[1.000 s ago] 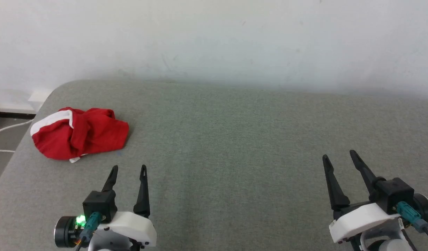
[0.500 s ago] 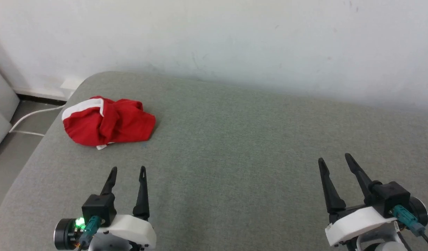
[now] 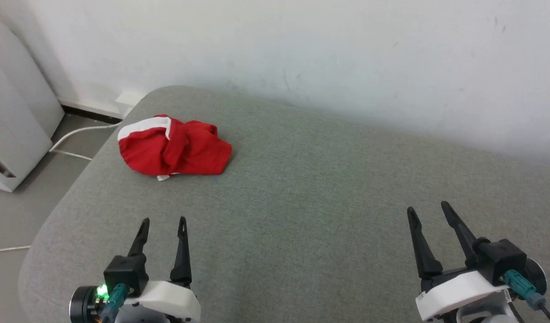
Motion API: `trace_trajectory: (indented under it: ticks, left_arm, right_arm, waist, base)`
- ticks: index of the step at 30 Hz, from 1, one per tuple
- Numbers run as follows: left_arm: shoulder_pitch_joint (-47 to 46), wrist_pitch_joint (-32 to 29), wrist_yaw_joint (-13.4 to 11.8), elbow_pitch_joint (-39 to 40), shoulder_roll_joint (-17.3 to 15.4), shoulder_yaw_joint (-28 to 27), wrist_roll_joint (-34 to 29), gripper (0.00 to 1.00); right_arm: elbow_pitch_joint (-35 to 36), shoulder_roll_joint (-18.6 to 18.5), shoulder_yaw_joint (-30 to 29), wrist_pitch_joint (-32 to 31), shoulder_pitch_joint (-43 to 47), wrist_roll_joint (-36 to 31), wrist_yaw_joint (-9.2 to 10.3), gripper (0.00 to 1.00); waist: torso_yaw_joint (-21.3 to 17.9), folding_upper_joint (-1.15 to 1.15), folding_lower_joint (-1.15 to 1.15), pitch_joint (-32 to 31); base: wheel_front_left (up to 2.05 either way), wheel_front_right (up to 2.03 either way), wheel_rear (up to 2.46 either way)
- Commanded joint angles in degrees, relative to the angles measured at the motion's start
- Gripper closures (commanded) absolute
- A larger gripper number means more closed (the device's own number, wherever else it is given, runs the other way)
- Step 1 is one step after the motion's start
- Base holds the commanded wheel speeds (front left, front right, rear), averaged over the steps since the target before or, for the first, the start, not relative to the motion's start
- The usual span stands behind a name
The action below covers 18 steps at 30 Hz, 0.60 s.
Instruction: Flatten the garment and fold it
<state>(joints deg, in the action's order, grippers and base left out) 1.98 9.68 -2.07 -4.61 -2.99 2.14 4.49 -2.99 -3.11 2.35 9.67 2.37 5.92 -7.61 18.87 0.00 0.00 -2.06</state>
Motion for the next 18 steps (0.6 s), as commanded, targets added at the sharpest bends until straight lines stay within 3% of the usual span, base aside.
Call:
trace_trajectory:
  ticks: [1,18]
  left_arm:
    - [0.7,0.6,-0.2,-0.3,0.1,0.1,0.5,0.0]
    - [1.5,2.7,-0.5,-1.0,0.1,0.5,1.1,0.0]
  right_arm:
    - [-0.3,0.1,0.2,0.6,0.4,0.5,0.08,0.0]
    - [-1.1,0.2,1.1,2.7,0.7,2.6,0.1,0.0]
  waist:
    - [1.3,0.0,0.0,-0.3]
    - [6.9,0.0,0.0,-0.8]
  base:
    - [0.0,0.0,0.0]
    - [0.0,0.0,0.0]
